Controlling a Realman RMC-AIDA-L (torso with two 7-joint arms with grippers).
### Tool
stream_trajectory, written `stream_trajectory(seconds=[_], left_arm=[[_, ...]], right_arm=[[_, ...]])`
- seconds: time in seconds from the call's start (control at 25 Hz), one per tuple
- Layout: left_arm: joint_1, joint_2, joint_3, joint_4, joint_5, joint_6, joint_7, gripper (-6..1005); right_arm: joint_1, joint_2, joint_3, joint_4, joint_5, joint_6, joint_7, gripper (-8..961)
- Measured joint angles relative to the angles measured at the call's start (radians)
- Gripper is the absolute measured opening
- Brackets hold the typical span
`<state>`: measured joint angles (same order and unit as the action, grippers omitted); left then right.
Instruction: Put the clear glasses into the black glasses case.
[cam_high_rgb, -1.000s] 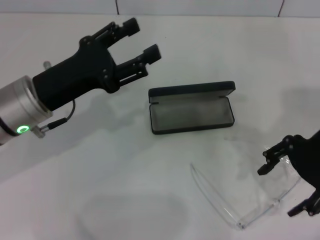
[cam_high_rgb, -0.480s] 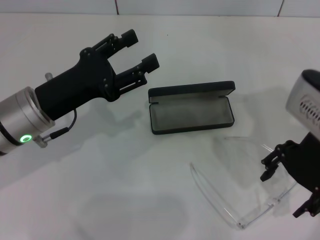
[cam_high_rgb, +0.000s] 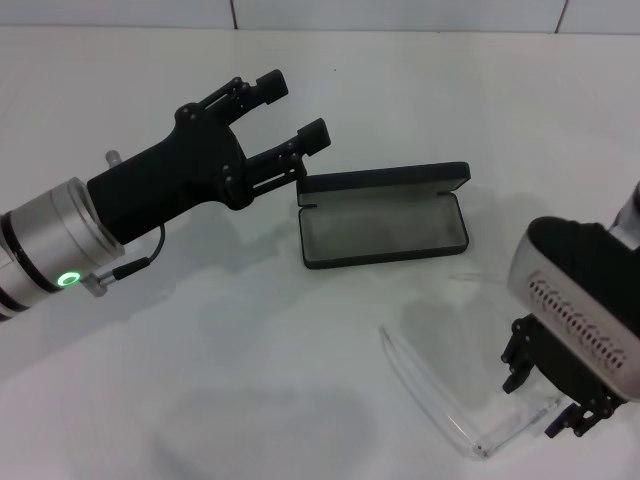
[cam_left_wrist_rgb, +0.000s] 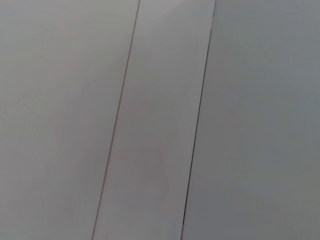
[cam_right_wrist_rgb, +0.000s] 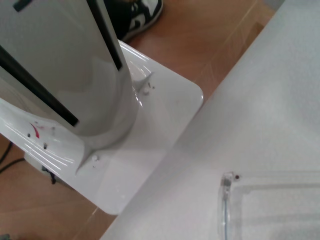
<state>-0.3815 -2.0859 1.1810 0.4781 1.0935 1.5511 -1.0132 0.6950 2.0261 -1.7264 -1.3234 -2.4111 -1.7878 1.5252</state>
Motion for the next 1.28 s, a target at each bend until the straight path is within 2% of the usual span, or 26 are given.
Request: stream_trajectory(seconds=[0.4, 0.8, 0.88, 0.96, 1.28], left_arm=[[0.005, 0.003, 0.004, -0.001, 0.006, -0.002, 0.026, 822], [0.001, 0.003, 0.000, 0.000, 0.028, -0.003, 0.027, 823], [0.001, 0.003, -0.001, 0.002, 0.028, -0.003, 0.024, 824], [0.000, 0.003, -0.001, 0.003, 0.028, -0.002, 0.016, 824], [-0.001, 0.004, -0.003, 0.013, 0.028, 0.008, -0.022, 825]], right_arm=[[0.011, 0.002, -0.093, 0.015, -0.002, 0.066, 0.072, 446], [0.036, 0.000, -0.088, 0.050, -0.005, 0.071, 0.109, 330], [0.036, -0.001, -0.081, 0.050, -0.006, 0.070, 0.109, 313], [0.035, -0.003, -0.059, 0.049, -0.006, 0.061, 0.109, 222], [0.006, -0.007, 0.057, 0.023, 0.000, 0.030, 0.073, 165]])
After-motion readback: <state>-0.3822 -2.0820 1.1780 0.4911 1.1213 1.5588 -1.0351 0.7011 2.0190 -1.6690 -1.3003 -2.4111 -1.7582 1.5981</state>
